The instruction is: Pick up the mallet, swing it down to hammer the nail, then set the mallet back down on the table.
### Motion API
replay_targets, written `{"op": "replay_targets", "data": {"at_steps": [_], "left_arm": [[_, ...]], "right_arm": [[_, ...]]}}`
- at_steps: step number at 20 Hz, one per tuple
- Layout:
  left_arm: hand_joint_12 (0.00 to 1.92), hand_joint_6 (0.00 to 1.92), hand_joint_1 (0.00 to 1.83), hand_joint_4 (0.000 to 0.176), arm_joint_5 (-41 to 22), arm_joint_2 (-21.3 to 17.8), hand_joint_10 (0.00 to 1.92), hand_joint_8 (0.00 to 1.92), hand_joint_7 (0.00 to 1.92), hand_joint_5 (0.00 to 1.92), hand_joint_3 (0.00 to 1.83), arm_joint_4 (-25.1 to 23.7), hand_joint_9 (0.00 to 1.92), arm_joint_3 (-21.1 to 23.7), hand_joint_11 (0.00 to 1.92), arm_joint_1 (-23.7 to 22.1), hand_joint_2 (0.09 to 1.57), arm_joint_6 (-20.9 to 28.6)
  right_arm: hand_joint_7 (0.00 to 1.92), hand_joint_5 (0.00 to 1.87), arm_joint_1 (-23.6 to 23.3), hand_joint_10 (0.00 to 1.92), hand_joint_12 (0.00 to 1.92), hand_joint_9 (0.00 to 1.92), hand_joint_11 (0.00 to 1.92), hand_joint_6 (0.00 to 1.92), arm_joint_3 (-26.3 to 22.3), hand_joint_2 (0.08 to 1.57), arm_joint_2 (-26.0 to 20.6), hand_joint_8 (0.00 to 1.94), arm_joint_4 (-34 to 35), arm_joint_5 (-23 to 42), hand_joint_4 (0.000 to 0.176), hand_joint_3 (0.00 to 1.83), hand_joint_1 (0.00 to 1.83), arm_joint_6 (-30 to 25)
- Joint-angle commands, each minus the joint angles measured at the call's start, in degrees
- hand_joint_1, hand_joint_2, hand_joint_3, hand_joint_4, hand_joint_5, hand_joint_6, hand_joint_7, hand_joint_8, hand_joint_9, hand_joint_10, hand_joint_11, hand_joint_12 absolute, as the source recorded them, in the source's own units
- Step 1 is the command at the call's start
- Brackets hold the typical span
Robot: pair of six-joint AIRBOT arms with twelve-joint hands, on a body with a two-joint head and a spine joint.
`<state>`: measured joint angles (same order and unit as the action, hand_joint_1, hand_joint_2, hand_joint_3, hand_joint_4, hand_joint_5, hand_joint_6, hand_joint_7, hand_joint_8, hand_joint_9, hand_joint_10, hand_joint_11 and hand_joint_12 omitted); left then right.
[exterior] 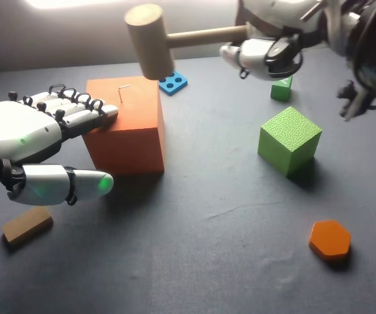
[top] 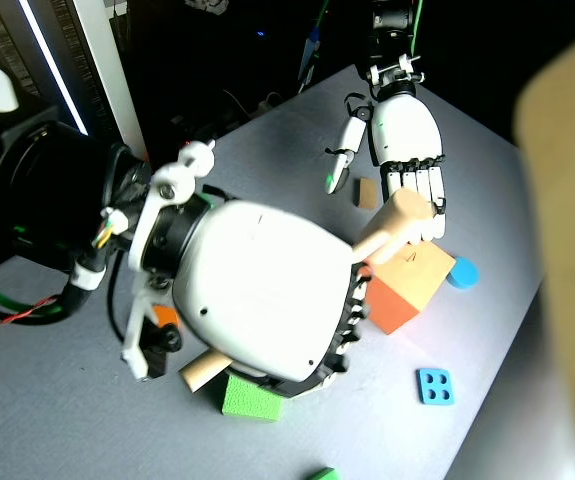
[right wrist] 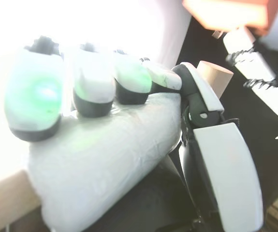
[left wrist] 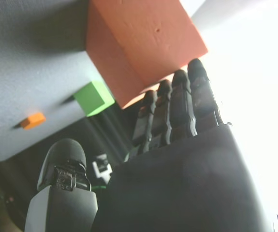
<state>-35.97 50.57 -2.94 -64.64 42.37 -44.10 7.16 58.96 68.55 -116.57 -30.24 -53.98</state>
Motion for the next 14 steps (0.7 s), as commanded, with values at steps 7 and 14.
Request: {"op": "replay_targets", "data": {"at_steps": [7,14], "left_arm": [[0.19,0.0,0.0,0.0,-4.11,0.09,0.0,0.0,0.14,0.11,0.0,0.32,0.11,-0.44,0.0,-0.29,1.21,0.08],[0.01,0.0,0.0,0.0,-4.11,0.09,0.0,0.0,0.08,0.06,0.0,0.32,0.06,-0.52,0.01,-0.33,1.21,0.08]], "right_arm": [[1.61,1.25,1.56,1.92,1.92,1.7,1.77,1.92,5.46,1.57,6.06,1.94,-10.84,-10.18,0.0,0.02,0.35,-5.1],[1.59,1.21,2.7,1.92,1.92,1.69,1.74,1.92,13.11,1.57,11.32,1.94,-12.07,-10.34,0.0,0.02,0.34,-11.2]]}}
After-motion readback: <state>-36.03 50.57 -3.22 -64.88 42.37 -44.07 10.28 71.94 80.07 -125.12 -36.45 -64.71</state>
